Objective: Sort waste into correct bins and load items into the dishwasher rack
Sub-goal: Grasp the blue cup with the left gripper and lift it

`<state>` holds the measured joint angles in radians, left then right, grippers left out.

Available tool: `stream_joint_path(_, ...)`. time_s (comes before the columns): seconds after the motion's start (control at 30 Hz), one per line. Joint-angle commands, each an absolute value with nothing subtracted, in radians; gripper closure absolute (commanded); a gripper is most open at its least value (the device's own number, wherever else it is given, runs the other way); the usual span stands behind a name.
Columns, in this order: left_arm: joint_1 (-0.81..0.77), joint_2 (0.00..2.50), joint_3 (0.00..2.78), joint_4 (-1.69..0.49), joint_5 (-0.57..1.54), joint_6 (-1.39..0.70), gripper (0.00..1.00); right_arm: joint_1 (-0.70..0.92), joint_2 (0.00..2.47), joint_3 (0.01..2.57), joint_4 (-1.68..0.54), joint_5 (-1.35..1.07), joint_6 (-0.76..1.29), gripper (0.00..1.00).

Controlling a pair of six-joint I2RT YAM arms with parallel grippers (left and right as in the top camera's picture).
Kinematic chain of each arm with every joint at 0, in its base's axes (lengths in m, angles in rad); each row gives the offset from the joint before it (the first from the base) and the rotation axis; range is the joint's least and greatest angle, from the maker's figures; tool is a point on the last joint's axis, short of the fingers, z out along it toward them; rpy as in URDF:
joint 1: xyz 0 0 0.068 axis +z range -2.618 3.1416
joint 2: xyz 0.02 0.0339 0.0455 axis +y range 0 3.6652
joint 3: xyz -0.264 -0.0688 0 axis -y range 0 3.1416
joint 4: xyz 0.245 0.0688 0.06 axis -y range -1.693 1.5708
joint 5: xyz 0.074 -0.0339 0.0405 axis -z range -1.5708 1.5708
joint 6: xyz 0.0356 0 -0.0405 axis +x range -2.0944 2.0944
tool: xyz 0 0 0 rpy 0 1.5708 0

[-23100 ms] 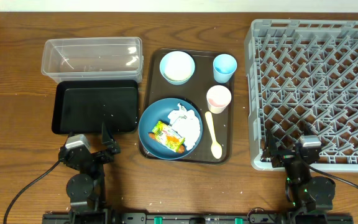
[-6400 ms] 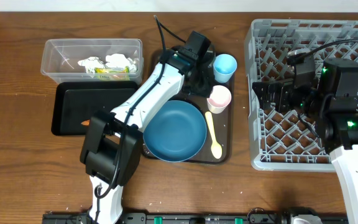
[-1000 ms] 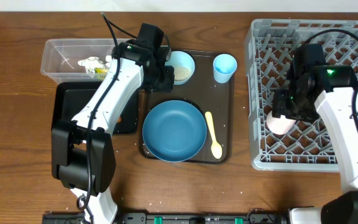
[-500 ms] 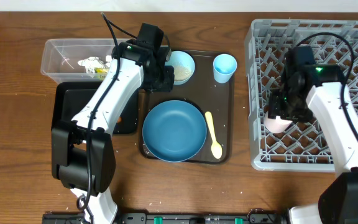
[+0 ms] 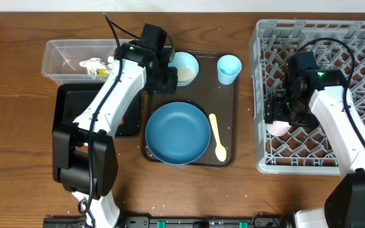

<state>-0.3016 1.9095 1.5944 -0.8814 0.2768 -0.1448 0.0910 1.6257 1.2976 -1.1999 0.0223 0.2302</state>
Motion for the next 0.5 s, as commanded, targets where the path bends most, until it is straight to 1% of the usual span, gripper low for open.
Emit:
stream_joint_path(0.0, -0.299, 1.916, 1.589, -0.874, 0.261, -0.132, 0.62, 0.104, 1.627, 1.346, -1.207, 0.018, 0.231, 0.09)
stream_joint_path(0.13, -0.305, 1.916, 1.589, -0.83, 0.292, -0.132, 0.62, 0.103, 1.623, 1.439, -1.25, 0.019, 0.227, 0.08)
stream_joint_path(0.23, -0.328, 1.916, 1.589, -0.744, 0.369, -0.132, 0.62, 0.091, 1.615, 1.542, -1.286, 0.023, 0.218, 0.07)
stream_joint_path(0.3, -0.355, 1.916, 1.59, -0.686, 0.377, -0.139, 0.55, 0.082, 1.609, 1.607, -1.308, 0.023, 0.204, 0.07)
stream_joint_path(0.47, -0.435, 1.934, 1.618, -0.561, 0.373, -0.162, 0.42, 0.056, 1.585, 1.734, -1.341, 0.035, 0.193, 0.05)
